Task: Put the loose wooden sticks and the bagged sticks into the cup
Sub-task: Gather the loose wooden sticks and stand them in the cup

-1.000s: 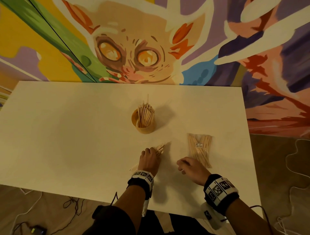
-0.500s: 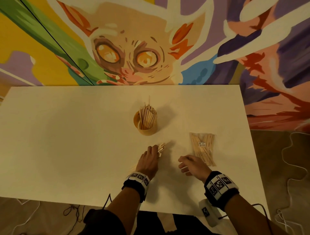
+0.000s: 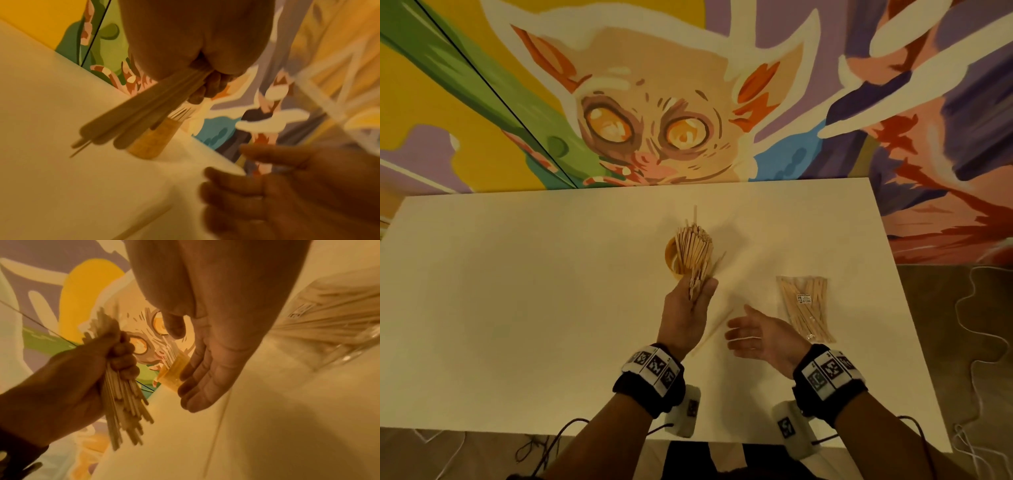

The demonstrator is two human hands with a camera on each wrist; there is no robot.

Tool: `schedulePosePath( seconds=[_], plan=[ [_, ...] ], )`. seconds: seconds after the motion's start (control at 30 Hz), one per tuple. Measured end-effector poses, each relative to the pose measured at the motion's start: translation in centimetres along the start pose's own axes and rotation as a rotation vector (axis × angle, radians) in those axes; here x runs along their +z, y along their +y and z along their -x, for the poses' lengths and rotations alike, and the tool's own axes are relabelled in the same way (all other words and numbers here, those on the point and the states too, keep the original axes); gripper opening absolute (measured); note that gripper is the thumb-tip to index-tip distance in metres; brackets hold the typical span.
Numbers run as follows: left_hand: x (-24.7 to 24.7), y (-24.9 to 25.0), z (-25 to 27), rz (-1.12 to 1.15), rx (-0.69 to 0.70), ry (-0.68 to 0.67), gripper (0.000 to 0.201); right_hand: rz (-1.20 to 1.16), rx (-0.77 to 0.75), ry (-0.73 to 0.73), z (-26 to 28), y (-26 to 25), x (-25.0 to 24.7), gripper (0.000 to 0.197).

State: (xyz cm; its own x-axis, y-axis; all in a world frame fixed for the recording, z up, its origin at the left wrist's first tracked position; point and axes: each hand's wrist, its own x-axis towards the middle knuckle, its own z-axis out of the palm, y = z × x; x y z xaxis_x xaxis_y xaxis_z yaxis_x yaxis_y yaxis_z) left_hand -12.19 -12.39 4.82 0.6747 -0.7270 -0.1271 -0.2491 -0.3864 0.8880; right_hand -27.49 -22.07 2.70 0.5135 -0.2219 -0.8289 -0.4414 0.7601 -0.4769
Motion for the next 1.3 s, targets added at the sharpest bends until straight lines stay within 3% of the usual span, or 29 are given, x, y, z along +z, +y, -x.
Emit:
schedulePosePath(
  seconds=[0.17, 0.4, 0.53, 0.83, 1.0, 1.17, 1.3],
  plan=[
    [-1.5, 4.9, 0.0, 0.359, 0.019, -0.022, 0.060, -0.182, 0.085, -0.106, 0.5, -1.0, 3.3, 0.072],
    [-2.0, 7.1, 0.1, 0.532, 0.039, 0.006, 0.060, -0.359, 0.032, -0.201, 1.9, -2.6, 6.9, 0.049],
    [-2.1, 7.0, 0.1, 0.535, 0.044, 0.004, 0.044, -0.445, 0.051, -0.208, 2.2, -3.2, 7.9, 0.047],
    [-3.1, 5.9, -1.4, 0.535, 0.000, -0.032, 0.041, -0.442, -0.010, -0.286, 2.3, -5.1, 9.4, 0.048],
    [-4.3, 5.8, -3.4, 0.567, -0.061, 0.041, 0.036, -0.302, -0.004, -0.148, 1.7, -4.9, 8.8, 0.042],
    [-4.5, 4.2, -9.2, 0.558, -0.145, 0.225, 0.039, -0.325, -0.071, -0.018, 1.4, -4.9, 6.5, 0.046],
    [-2.9, 2.7, -12.1, 0.504, -0.169, 0.263, 0.040, -0.231, -0.104, 0.075, 1.2, -3.9, 4.8, 0.042]
  ],
)
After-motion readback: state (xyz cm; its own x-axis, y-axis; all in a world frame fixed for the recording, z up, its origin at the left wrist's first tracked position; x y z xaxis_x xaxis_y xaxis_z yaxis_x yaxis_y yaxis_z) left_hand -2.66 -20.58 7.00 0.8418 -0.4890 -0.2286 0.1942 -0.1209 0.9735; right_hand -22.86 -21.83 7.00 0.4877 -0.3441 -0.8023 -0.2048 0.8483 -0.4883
